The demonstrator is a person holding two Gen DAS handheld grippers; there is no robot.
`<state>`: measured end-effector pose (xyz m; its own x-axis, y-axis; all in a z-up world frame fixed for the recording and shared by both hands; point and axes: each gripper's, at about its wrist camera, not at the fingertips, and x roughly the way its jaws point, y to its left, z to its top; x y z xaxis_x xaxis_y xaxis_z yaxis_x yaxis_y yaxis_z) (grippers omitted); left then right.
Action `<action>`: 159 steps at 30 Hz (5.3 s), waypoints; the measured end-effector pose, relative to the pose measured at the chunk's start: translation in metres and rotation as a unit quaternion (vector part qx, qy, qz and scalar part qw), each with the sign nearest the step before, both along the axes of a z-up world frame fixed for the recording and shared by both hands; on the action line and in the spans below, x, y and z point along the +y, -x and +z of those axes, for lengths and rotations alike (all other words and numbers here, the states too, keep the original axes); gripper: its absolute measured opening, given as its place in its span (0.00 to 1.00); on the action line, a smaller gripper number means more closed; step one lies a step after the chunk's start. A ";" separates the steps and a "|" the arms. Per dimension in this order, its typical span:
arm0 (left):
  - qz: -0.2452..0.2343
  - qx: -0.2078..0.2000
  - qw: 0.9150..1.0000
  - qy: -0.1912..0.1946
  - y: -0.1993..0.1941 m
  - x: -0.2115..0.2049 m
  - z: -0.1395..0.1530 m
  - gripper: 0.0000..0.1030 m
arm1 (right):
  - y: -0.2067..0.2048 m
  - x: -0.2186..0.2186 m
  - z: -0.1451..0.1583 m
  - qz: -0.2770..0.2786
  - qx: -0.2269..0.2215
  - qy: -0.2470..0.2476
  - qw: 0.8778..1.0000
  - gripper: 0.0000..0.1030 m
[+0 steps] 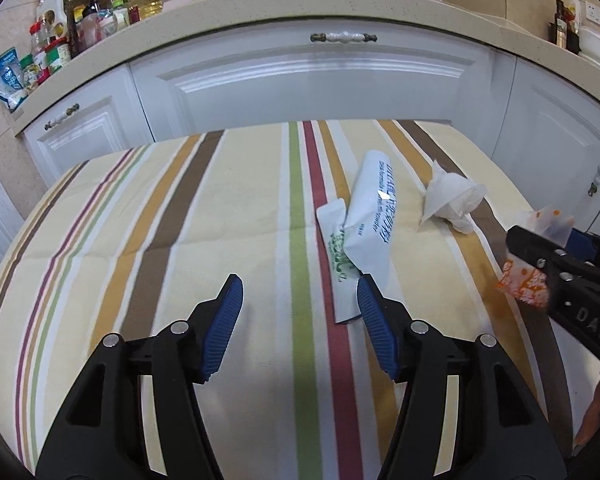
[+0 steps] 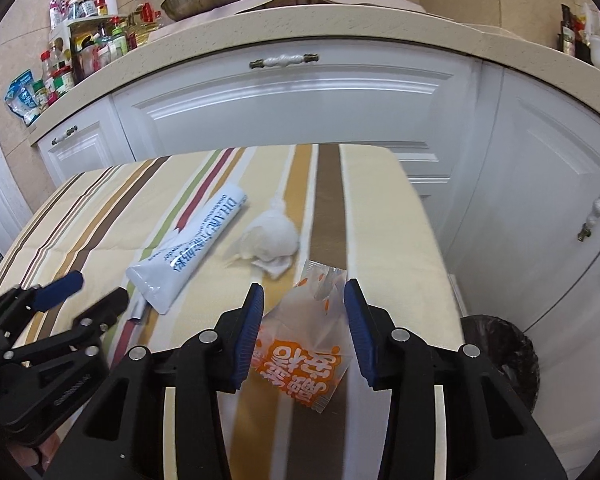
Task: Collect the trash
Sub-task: 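Grasp the green-printed tube with the left tool while the right tool grasps the orange-printed bag, then carry the tube and bag over the black bin and open both tools, then move both tools back toward the tissue and white packet on the table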
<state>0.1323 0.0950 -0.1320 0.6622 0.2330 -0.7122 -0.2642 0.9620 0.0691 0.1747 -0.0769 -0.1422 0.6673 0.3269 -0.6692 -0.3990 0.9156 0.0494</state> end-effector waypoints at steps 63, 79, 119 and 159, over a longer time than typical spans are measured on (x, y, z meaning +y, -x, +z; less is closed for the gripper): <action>-0.193 -0.041 0.980 -0.004 -0.001 -0.182 0.037 0.08 | 0.044 -0.180 0.024 -0.158 -0.070 0.048 0.984 0.41; -0.267 0.002 0.963 -0.026 -0.057 -0.289 0.006 0.32 | 0.013 -0.243 0.001 -0.220 -0.062 0.051 0.972 0.57; -0.122 -0.038 0.992 -0.007 -0.029 -0.130 0.038 0.50 | 0.003 -0.139 0.020 -0.145 -0.065 0.015 0.987 0.63; 0.039 -0.025 0.999 0.012 -0.004 0.056 0.014 0.60 | -0.052 0.058 -0.007 0.000 -0.011 0.054 0.998 0.68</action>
